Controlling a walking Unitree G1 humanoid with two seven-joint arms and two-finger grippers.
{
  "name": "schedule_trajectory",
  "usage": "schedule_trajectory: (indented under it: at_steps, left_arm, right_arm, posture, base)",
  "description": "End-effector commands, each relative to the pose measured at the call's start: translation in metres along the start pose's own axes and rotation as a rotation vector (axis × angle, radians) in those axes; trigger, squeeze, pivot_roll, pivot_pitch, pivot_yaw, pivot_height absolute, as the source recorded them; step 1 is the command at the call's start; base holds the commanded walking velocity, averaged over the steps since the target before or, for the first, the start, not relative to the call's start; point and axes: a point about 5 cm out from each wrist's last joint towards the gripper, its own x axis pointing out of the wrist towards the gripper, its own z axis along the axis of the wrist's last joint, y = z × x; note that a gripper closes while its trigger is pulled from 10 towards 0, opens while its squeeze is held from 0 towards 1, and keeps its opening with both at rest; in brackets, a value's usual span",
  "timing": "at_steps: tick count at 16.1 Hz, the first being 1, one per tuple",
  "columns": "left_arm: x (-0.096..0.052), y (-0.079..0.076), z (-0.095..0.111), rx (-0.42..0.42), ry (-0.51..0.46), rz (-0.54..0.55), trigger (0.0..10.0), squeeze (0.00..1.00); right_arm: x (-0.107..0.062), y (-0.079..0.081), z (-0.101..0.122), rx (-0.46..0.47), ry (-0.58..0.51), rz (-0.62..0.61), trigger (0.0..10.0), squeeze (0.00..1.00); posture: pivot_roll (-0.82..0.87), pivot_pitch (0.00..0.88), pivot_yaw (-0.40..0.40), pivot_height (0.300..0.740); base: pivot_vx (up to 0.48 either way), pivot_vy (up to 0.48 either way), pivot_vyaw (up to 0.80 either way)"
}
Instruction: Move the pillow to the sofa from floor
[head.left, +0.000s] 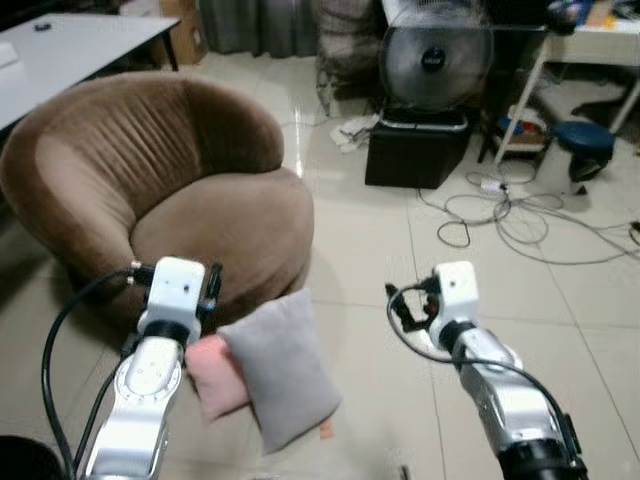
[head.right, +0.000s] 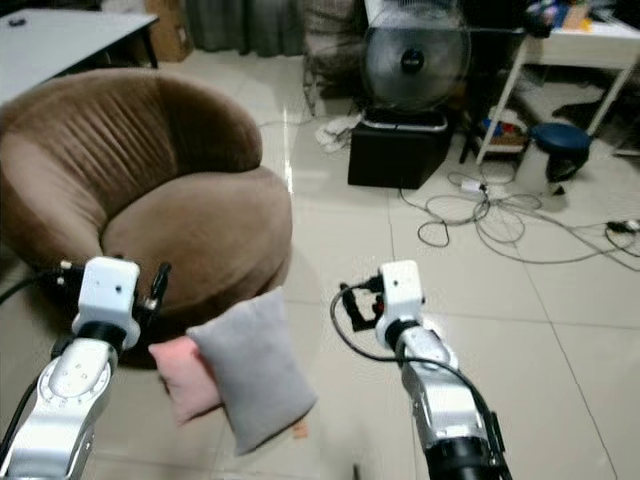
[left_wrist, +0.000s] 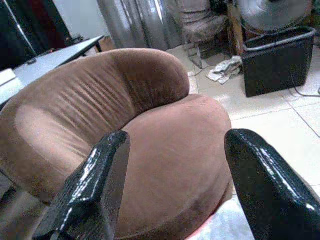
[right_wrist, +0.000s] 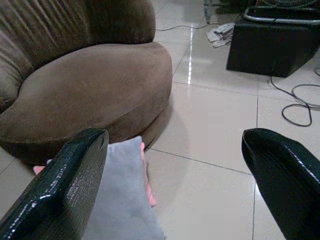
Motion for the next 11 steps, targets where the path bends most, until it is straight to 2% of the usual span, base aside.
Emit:
schedule_trajectory:
  at_steps: [1, 9, 11]
  left_arm:
    - [-0.001, 0.0048, -0.0016, 0.011, 0.009, 0.014, 10.0, 0.0]
    - [-0.0007, 0.0055, -0.0018, 0.016, 0.011, 0.013, 10.0, 0.0]
    - [-0.0006, 0.005, 0.0006, 0.048, -0.011, 0.003, 10.0, 0.0]
  right_arm:
    - [0.003, 0.0055, 0.007, -0.001, -0.03, 0.016, 10.0, 0.0]
    - [0.0023, 0.0056, 0.0052, -0.001, -0.026, 0.014, 10.0, 0.0]
    - [0.0017, 0.0049, 0.0044, -0.001, -0.024, 0.014, 10.0, 0.0]
  posture:
    - [0.09, 0.0, 0.022, 0.74]
    - [0.08, 0.0, 0.029, 0.74]
    - [0.08, 0.0, 0.028, 0.74]
  base:
    - [0.0, 0.36, 0.0]
    - [0.0, 0.362, 0.0]
    - [0.0, 0.0, 0.0]
